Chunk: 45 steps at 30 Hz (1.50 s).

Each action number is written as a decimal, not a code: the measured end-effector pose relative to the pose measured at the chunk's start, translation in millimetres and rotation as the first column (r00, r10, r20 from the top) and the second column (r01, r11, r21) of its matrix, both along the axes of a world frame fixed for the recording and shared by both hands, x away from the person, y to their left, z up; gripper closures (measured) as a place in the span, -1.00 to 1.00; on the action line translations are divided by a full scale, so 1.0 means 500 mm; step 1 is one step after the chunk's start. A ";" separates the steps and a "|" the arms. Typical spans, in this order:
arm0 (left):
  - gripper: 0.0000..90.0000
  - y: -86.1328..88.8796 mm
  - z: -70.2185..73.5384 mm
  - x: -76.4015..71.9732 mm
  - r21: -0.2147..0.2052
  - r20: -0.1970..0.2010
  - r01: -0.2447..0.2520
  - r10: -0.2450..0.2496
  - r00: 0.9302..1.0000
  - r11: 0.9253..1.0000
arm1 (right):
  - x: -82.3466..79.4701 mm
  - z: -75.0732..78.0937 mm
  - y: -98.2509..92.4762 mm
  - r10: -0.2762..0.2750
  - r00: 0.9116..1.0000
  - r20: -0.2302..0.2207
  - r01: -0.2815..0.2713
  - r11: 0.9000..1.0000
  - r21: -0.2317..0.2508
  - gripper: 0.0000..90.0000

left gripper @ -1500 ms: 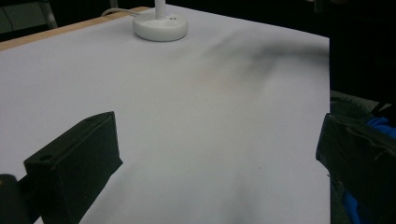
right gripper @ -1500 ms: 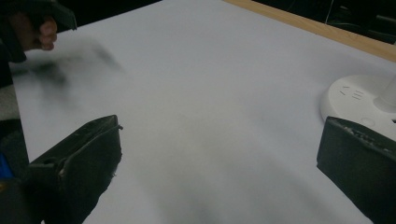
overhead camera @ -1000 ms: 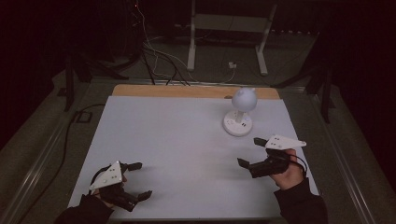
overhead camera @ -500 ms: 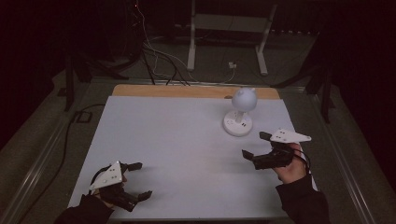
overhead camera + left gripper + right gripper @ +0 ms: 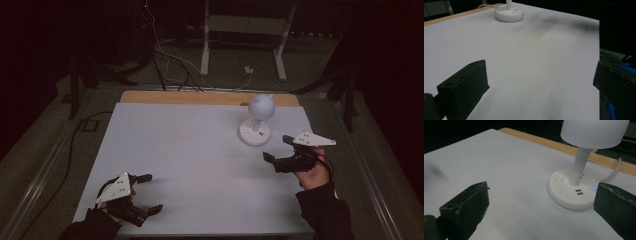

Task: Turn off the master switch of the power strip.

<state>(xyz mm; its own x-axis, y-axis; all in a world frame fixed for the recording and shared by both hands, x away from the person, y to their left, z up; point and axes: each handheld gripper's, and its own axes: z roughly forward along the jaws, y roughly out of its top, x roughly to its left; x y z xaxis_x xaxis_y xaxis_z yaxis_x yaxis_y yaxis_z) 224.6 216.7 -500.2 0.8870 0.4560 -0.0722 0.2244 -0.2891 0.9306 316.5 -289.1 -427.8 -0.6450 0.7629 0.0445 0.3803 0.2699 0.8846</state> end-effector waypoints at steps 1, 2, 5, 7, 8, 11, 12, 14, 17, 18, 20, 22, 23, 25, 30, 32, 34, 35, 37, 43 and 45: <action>-1.00 0.000 0.000 0.000 0.000 0.000 0.000 0.000 1.000 1.000 | 0.002 -0.001 -0.001 -0.004 1.000 -0.002 0.004 1.000 0.002 -1.00; -1.00 0.000 0.000 0.000 0.000 0.000 0.000 0.000 1.000 1.000 | 0.005 -0.002 -0.001 -0.006 1.000 -0.001 0.006 1.000 0.000 -1.00; -1.00 0.000 0.000 0.000 0.000 0.000 -0.001 0.001 1.000 1.000 | 0.013 -0.005 -0.005 -0.016 1.000 0.001 0.016 1.000 -0.003 -1.00; -1.00 0.000 0.000 0.000 0.000 -0.001 -0.001 0.001 1.000 1.000 | 0.016 -0.006 -0.007 -0.019 1.000 0.000 0.019 1.000 -0.005 -1.00; -1.00 0.000 0.000 0.000 -0.001 0.000 -0.001 0.001 1.000 1.000 | 0.023 -0.007 -0.010 -0.027 1.000 0.003 0.027 1.000 -0.004 -1.00; -1.00 0.000 0.000 0.000 0.000 0.000 -0.002 0.002 1.000 1.000 | 0.034 -0.009 -0.015 -0.040 0.999 -0.001 0.040 0.999 -0.007 -1.00; -1.00 0.000 0.000 0.000 -0.001 -0.002 -0.002 0.002 1.000 1.000 | 0.038 -0.010 -0.016 -0.044 0.999 -0.002 0.044 0.999 -0.007 -1.00; -1.00 0.000 0.000 0.000 -0.001 -0.002 -0.002 0.002 1.000 1.000 | 0.047 -0.013 -0.020 -0.053 0.999 -0.006 0.053 0.999 -0.008 -1.00; -1.00 0.000 0.000 0.000 0.000 -0.001 -0.002 0.002 1.000 1.000 | 0.060 -0.017 -0.024 -0.067 0.998 -0.011 0.066 0.998 -0.012 -1.00; -1.00 0.000 0.000 0.000 0.000 -0.001 -0.002 0.002 1.000 1.000 | 0.063 -0.018 -0.025 -0.070 0.997 -0.012 0.070 0.997 -0.013 -1.00; -1.00 0.000 0.000 0.000 0.000 -0.002 -0.001 0.001 1.000 1.000 | 0.069 -0.021 -0.028 -0.077 0.997 -0.018 0.077 0.997 -0.008 -1.00; -1.00 0.000 0.000 0.000 -0.001 -0.002 -0.001 0.001 1.000 1.000 | 0.074 -0.023 -0.031 -0.087 0.996 -0.017 0.086 0.996 -0.015 -1.00; -1.00 0.000 0.000 0.000 -0.001 -0.002 -0.001 0.001 1.000 1.000 | 0.077 -0.025 -0.033 -0.092 0.996 -0.016 0.092 0.996 -0.018 -1.00; -1.00 0.000 0.000 0.000 -0.001 -0.002 -0.001 0.001 1.000 1.000 | 0.084 -0.028 -0.037 -0.101 0.995 -0.021 0.100 0.995 -0.022 -1.00; -1.00 0.000 0.000 0.000 -0.001 -0.003 -0.001 0.001 1.000 1.000 | 0.101 -0.038 -0.046 -0.125 0.992 -0.019 0.124 0.992 -0.037 -1.00; -1.00 0.000 0.000 0.000 -0.001 -0.003 -0.001 0.001 1.000 1.000 | 0.109 -0.043 -0.049 -0.134 0.991 -0.017 0.133 0.990 -0.049 -1.00; -1.00 0.001 0.000 0.000 -0.001 -0.003 -0.001 0.001 1.000 1.000 | 0.116 -0.049 -0.054 -0.142 0.990 -0.013 0.142 0.989 -0.048 -0.97; -1.00 0.001 0.000 0.001 -0.002 -0.003 -0.001 0.001 1.000 1.000 | 0.120 -0.052 -0.056 -0.144 0.990 -0.015 0.143 0.989 -0.048 -0.97; -1.00 0.001 0.000 0.001 -0.004 -0.003 -0.002 0.002 1.000 1.000 | 0.126 -0.057 -0.059 -0.158 0.987 -0.009 0.157 0.986 -0.048 -0.95; -1.00 0.001 0.000 0.001 -0.004 -0.005 0.000 0.000 1.000 1.000 | 0.146 -0.073 -0.057 -0.181 0.983 -0.032 0.179 0.983 -0.039 -0.95; -1.00 0.001 0.000 0.001 -0.004 -0.005 -0.001 0.001 1.000 1.000 | 0.153 -0.078 -0.055 -0.188 0.981 -0.043 0.187 0.982 -0.028 -0.95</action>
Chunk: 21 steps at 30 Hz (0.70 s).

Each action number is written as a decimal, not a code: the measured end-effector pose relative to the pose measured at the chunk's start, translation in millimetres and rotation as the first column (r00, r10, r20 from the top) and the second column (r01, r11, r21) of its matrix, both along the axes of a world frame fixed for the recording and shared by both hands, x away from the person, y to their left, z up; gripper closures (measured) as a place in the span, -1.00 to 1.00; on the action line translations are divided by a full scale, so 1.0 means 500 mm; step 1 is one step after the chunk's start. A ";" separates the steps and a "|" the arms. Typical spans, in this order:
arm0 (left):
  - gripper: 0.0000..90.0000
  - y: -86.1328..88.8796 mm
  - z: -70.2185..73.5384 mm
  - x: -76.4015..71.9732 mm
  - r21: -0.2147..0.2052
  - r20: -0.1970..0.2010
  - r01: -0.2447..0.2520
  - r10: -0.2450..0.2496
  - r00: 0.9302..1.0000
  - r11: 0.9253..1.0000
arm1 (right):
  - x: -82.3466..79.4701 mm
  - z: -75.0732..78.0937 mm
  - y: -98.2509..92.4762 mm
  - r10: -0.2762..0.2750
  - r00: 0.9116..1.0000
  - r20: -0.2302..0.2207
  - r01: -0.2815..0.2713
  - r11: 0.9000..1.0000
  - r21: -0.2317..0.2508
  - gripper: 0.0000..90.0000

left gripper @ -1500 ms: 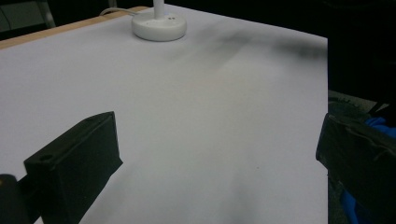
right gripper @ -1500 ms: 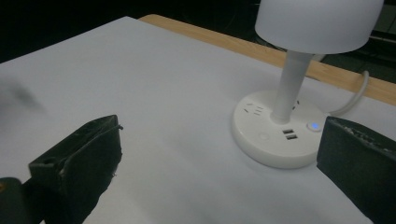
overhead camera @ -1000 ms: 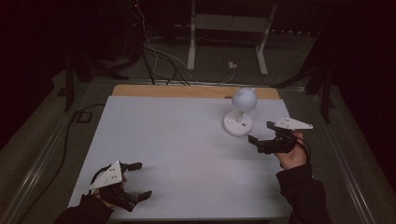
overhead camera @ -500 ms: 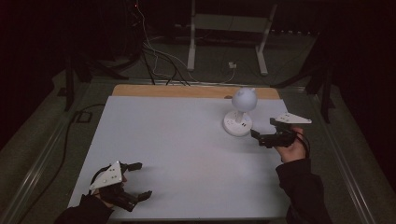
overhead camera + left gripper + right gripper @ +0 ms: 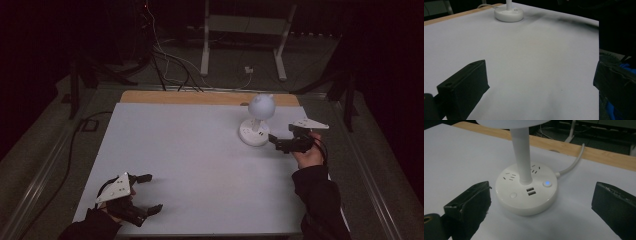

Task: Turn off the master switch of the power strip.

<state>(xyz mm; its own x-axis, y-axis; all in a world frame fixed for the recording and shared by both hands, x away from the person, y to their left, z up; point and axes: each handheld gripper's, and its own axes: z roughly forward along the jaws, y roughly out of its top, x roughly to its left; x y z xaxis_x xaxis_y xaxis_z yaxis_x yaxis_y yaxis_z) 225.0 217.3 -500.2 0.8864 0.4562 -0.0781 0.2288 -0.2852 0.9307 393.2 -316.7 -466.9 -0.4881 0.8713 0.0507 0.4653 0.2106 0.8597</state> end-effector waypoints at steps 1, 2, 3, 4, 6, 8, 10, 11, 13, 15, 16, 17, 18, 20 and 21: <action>-1.00 0.000 0.000 0.000 0.000 0.000 0.000 0.000 1.000 1.000 | 0.003 -0.002 0.001 -0.007 1.000 -0.002 0.007 1.000 0.011 -0.95; -1.00 0.000 0.000 0.000 0.000 0.000 0.000 0.000 1.000 1.000 | 0.007 -0.005 0.001 -0.009 1.000 -0.003 0.009 1.000 0.018 -0.95; -1.00 0.000 0.000 0.000 0.000 0.000 0.000 0.000 1.000 1.000 | 0.011 -0.007 0.002 -0.013 1.000 -0.003 0.013 1.000 0.018 -0.95; -1.00 0.000 0.000 0.000 -0.001 0.000 0.000 0.000 1.000 1.000 | 0.014 -0.008 0.004 -0.020 1.000 -0.006 0.020 1.000 0.021 -0.95; -1.00 0.000 0.000 0.000 -0.001 0.000 0.001 -0.001 1.000 1.000 | 0.021 -0.012 0.004 -0.029 0.999 -0.016 0.030 0.999 0.043 -0.95; -1.00 0.000 0.000 0.000 -0.002 -0.001 0.001 -0.001 1.000 1.000 | 0.028 -0.015 0.003 -0.037 0.999 -0.020 0.038 0.998 0.057 -0.96; -1.00 0.001 0.000 0.000 -0.002 0.000 0.001 -0.001 1.000 1.000 | 0.031 -0.017 0.002 -0.043 0.999 -0.023 0.044 0.998 0.052 -0.96; -1.00 0.000 0.000 0.000 -0.003 -0.001 0.001 -0.001 1.000 1.000 | 0.033 -0.019 0.002 -0.048 0.999 -0.025 0.049 0.998 0.046 -0.96; -1.00 0.000 0.000 0.000 -0.002 0.000 0.003 -0.003 1.000 1.000 | 0.039 -0.022 0.003 -0.062 0.998 -0.026 0.063 0.998 0.032 -0.96; -1.00 0.000 0.000 0.000 -0.001 0.000 0.003 -0.003 1.000 1.000 | 0.042 -0.024 0.005 -0.083 0.996 -0.017 0.083 0.996 0.010 -0.96; -1.00 0.000 0.000 0.000 -0.002 -0.001 0.003 -0.003 1.000 1.000 | 0.042 -0.024 0.005 -0.083 0.996 -0.017 0.083 0.996 0.010 -0.96; -1.00 0.000 0.000 0.000 -0.002 -0.001 0.003 -0.003 1.000 1.000 | 0.044 -0.025 0.004 -0.089 0.996 -0.013 0.089 0.996 0.012 -0.96; -1.00 0.000 0.000 0.000 -0.002 -0.002 0.003 -0.003 1.000 1.000 | 0.049 -0.027 0.004 -0.104 0.995 -0.013 0.104 0.994 0.018 -0.95; -1.00 0.000 0.000 0.000 -0.002 -0.001 0.003 -0.003 1.000 1.000 | 0.053 -0.028 0.005 -0.124 0.992 -0.013 0.124 0.992 0.012 -0.91; -1.00 0.000 0.000 0.000 -0.002 -0.002 0.003 -0.003 1.000 1.000 | 0.055 -0.028 0.005 -0.131 0.991 -0.017 0.131 0.991 0.016 -0.88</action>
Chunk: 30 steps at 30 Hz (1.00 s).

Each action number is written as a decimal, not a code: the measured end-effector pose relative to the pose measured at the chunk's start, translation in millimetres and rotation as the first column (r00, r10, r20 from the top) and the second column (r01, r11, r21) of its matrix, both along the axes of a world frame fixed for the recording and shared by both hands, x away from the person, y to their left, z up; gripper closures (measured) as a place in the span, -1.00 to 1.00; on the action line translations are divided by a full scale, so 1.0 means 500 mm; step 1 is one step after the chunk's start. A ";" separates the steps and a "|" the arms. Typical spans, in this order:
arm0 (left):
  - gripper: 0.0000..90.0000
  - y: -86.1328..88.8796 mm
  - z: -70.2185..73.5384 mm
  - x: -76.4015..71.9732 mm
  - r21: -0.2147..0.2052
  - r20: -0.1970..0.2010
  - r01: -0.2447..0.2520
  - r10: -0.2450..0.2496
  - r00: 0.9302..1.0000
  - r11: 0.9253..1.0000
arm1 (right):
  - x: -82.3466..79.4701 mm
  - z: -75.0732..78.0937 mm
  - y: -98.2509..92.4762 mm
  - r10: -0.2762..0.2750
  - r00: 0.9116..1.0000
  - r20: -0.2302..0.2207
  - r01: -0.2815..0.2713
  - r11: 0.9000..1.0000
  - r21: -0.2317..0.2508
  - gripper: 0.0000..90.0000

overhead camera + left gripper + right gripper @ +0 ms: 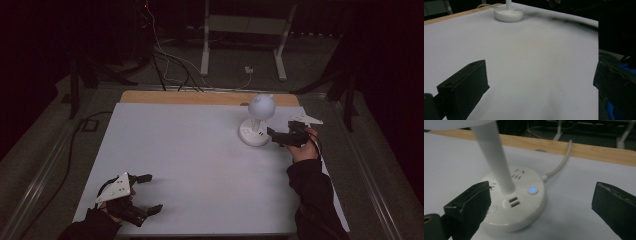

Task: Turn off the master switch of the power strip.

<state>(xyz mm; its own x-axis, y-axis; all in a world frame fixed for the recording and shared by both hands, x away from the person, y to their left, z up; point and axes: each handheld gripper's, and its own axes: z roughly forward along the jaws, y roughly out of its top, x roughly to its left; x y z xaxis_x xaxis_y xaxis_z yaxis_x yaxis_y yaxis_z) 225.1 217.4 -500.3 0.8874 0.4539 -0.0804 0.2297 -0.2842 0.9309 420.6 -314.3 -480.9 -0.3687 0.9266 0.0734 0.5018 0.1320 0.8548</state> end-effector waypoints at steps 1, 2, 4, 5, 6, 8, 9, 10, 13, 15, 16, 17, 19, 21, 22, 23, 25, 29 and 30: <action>-1.00 0.000 0.000 0.000 0.000 0.000 0.000 0.000 1.000 1.000 | 0.002 0.000 0.001 -0.011 1.000 0.000 0.011 1.000 0.004 -0.87; -1.00 0.000 0.000 0.000 0.000 0.000 0.000 0.000 1.000 1.000 | 0.002 0.000 0.001 -0.011 1.000 0.000 0.011 1.000 0.004 -0.87; -1.00 0.000 0.000 0.000 -0.001 -0.002 -0.001 0.001 1.000 1.000 | 0.008 0.001 0.003 -0.033 0.999 0.001 0.033 0.999 0.011 -0.78; -1.00 0.000 0.000 0.000 -0.001 -0.002 -0.001 0.001 1.000 1.000 | 0.009 0.001 0.003 -0.035 0.999 0.002 0.035 0.999 0.012 -0.73; -1.00 0.000 0.000 0.000 -0.002 -0.002 -0.001 0.001 1.000 1.000 | 0.011 0.002 0.004 -0.037 0.999 -0.007 0.038 0.999 0.018 -0.67; -1.00 0.000 -0.001 0.000 -0.002 -0.003 -0.001 0.001 1.000 1.000 | 0.014 0.003 0.009 -0.042 0.999 -0.001 0.042 0.999 0.015 -0.65; -1.00 0.000 -0.001 0.000 -0.002 -0.003 -0.001 0.001 1.000 1.000 | 0.015 0.003 0.011 -0.046 0.999 -0.004 0.046 0.999 0.019 -0.64; -1.00 0.000 -0.001 0.000 -0.002 -0.002 -0.001 0.001 1.000 1.000 | 0.016 0.003 0.013 -0.049 0.999 -0.004 0.049 0.999 0.020 -0.60; -1.00 0.000 -0.001 0.000 -0.001 -0.002 0.000 0.000 1.000 1.000 | 0.017 0.002 0.017 -0.054 0.999 -0.005 0.054 0.998 0.022 -0.47; -1.00 0.000 -0.001 0.000 -0.001 -0.002 0.000 0.000 1.000 1.000 | 0.018 0.001 0.022 -0.068 0.998 -0.003 0.068 0.997 0.020 -0.31; -1.00 0.000 -0.001 0.000 -0.001 -0.002 0.000 0.000 1.000 1.000 | 0.019 0.001 0.024 -0.072 0.997 -0.004 0.073 0.997 0.020 -0.24; -1.00 0.000 -0.001 0.000 -0.001 -0.002 0.000 0.000 1.000 1.000 | 0.020 0.001 0.025 -0.077 0.997 -0.003 0.077 0.997 0.017 -0.18; -1.00 0.000 -0.001 0.000 -0.001 -0.002 0.000 0.000 1.000 1.000 | 0.021 0.001 0.028 -0.085 0.996 0.002 0.085 0.996 0.018 -0.04; -1.00 0.000 -0.001 0.000 -0.001 -0.002 -0.001 0.001 1.000 1.000 | 0.024 0.000 0.032 -0.088 0.996 0.000 0.088 0.996 0.016 0.05; -1.00 0.000 -0.001 0.000 -0.001 -0.002 0.000 0.000 1.000 1.000 | 0.027 -0.001 0.035 -0.088 0.996 -0.004 0.088 0.996 0.011 0.16; -1.00 0.000 -0.001 0.000 -0.002 -0.002 0.000 0.000 1.000 1.000 | 0.028 -0.002 0.036 -0.087 0.996 -0.005 0.087 0.996 0.010 0.22; -1.00 0.000 -0.001 0.000 -0.002 -0.003 0.000 0.000 1.000 1.000 | 0.031 -0.003 0.038 -0.087 0.996 -0.006 0.087 0.996 0.010 0.32; -1.00 0.000 -0.001 0.000 -0.002 -0.003 -0.001 0.001 1.000 1.000 | 0.035 -0.008 0.043 -0.091 0.996 -0.014 0.091 0.996 0.008 0.50; -1.00 0.000 -0.001 0.000 -0.002 -0.003 -0.001 0.001 1.000 1.000 | 0.036 -0.009 0.044 -0.092 0.996 -0.012 0.092 0.996 0.007 0.54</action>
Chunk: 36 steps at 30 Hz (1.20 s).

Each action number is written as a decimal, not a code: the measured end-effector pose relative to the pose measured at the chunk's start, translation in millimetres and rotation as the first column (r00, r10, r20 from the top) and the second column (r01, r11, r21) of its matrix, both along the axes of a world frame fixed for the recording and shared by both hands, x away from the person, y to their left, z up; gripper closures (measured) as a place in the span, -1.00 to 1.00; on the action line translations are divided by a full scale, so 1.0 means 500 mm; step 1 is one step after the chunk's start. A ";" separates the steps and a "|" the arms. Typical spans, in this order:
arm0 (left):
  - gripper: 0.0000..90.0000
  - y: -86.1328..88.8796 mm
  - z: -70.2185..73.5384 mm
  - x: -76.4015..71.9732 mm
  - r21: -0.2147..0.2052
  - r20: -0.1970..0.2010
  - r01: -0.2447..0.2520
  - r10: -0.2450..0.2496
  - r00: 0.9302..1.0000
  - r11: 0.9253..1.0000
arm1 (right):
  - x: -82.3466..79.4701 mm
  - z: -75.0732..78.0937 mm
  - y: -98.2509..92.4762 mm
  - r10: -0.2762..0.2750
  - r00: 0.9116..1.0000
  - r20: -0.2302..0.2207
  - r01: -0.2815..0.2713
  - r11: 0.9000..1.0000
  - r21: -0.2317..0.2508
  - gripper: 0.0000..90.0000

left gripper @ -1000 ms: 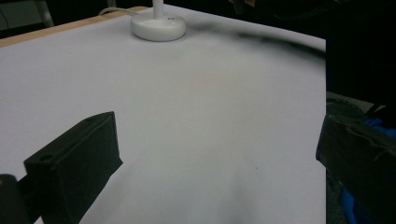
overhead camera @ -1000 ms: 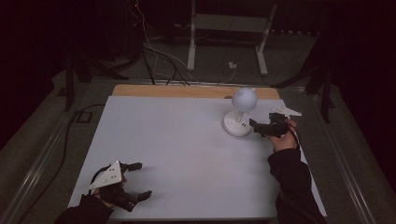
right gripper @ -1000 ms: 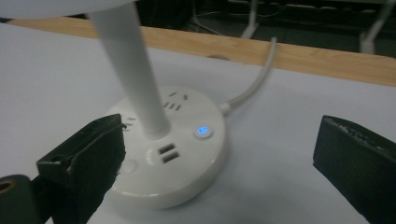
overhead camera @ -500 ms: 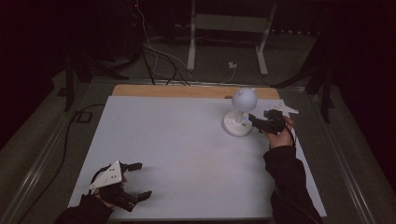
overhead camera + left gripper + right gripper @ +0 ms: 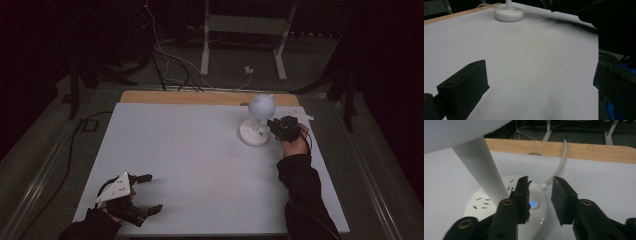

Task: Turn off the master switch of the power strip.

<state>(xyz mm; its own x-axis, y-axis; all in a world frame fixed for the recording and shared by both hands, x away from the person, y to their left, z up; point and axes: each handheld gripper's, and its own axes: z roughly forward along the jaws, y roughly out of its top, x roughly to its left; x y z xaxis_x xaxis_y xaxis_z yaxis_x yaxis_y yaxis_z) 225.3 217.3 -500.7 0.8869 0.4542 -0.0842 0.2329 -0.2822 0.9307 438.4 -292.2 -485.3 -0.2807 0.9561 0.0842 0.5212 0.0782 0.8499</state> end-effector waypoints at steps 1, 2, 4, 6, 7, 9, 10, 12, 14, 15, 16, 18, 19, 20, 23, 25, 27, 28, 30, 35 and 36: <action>-1.00 0.000 0.000 0.000 0.000 0.000 0.000 0.000 1.000 1.000 | 0.000 0.000 0.000 0.000 1.000 0.000 0.000 1.000 0.000 0.54; -1.00 0.000 0.000 0.000 0.000 0.000 0.000 0.000 1.000 1.000 | 0.000 -0.002 0.002 -0.004 1.000 0.000 0.004 1.000 0.006 0.63; -1.00 0.000 0.000 0.000 0.000 0.000 0.001 -0.001 1.000 1.000 | 0.000 -0.005 0.004 -0.010 1.000 0.004 0.010 1.000 0.003 0.72; -1.00 0.000 0.000 0.000 0.000 0.000 0.000 0.000 1.000 1.000 | 0.000 -0.009 0.006 -0.014 1.000 0.001 0.014 1.000 0.011 0.80; -1.00 0.000 0.000 0.000 0.000 0.000 0.000 0.000 1.000 1.000 | 0.001 -0.012 0.007 -0.016 1.000 -0.002 0.016 1.000 0.010 0.84; -1.00 0.000 0.000 0.000 -0.001 0.000 0.001 -0.001 1.000 1.000 | 0.003 -0.018 0.008 -0.019 1.000 -0.012 0.020 1.000 0.020 0.88; -1.00 0.000 0.000 0.000 -0.001 0.000 0.001 -0.001 1.000 1.000 | 0.003 -0.020 0.008 -0.023 1.000 -0.015 0.024 1.000 0.019 0.93; -1.00 0.000 0.000 0.000 -0.002 0.000 0.001 -0.001 1.000 1.000 | 0.003 -0.026 0.009 -0.030 0.999 -0.020 0.030 0.999 0.026 0.98; -1.00 0.001 0.000 0.000 -0.003 0.000 0.000 0.000 1.000 1.000 | 0.004 -0.030 0.011 -0.037 0.999 -0.023 0.037 0.999 0.021 1.00; -1.00 0.001 0.000 0.000 -0.005 -0.001 0.000 0.000 1.000 1.000 | 0.004 -0.031 0.012 -0.037 0.999 -0.020 0.038 0.999 0.019 1.00; -1.00 0.001 0.000 0.000 -0.005 -0.001 0.000 0.000 1.000 1.000 | 0.004 -0.032 0.014 -0.037 0.999 -0.021 0.038 0.999 0.022 1.00; -1.00 0.000 0.000 0.001 -0.004 -0.002 0.001 -0.001 1.000 1.000 | 0.005 -0.032 0.017 -0.036 0.999 -0.016 0.036 0.999 0.014 1.00; -1.00 0.000 0.000 0.001 -0.004 -0.002 0.001 -0.001 1.000 1.000 | 0.005 -0.033 0.018 -0.032 0.999 -0.016 0.032 0.999 0.013 1.00; -1.00 0.000 0.000 0.001 -0.003 0.000 0.001 -0.001 1.000 1.000 | 0.006 -0.033 0.020 -0.030 0.999 -0.017 0.031 0.999 0.012 1.00; -1.00 0.001 0.000 0.000 -0.005 -0.001 0.000 0.000 1.000 1.000 | 0.009 -0.036 0.024 -0.025 0.999 -0.020 0.025 1.000 0.002 1.00; -1.00 0.001 0.000 0.001 -0.005 0.000 -0.001 0.001 1.000 1.000 | 0.011 -0.038 0.027 -0.020 1.000 -0.018 0.020 1.000 -0.009 1.00; -1.00 0.001 0.000 0.001 -0.004 -0.001 0.000 0.000 1.000 1.000 | 0.011 -0.041 0.031 -0.017 1.000 -0.016 0.017 1.000 -0.019 1.00; -1.00 0.001 0.000 0.001 -0.003 0.000 0.000 0.000 1.000 1.000 | 0.012 -0.042 0.032 -0.012 1.000 -0.015 0.012 1.000 -0.024 1.00; -1.00 0.001 0.000 0.000 -0.004 0.000 0.000 0.000 1.000 1.000 | 0.013 -0.043 0.034 -0.011 1.000 -0.013 0.010 0.999 -0.032 1.00; -1.00 0.001 0.000 0.000 -0.005 -0.001 -0.001 0.001 1.000 1.000 | 0.014 -0.050 0.036 -0.009 1.000 -0.010 0.008 0.999 -0.035 1.00; -1.00 0.001 0.000 0.000 -0.005 -0.002 0.000 0.000 1.000 1.000 | 0.014 -0.052 0.036 -0.010 1.000 -0.008 0.009 0.999 -0.041 1.00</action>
<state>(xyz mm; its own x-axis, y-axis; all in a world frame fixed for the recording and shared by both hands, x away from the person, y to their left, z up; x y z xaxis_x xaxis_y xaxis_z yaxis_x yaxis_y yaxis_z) 225.3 217.7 -500.9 0.8866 0.4541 -0.0881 0.2347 -0.2776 0.9316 445.3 -274.3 -511.1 -0.2711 0.9614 0.0476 0.5290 0.1075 0.8418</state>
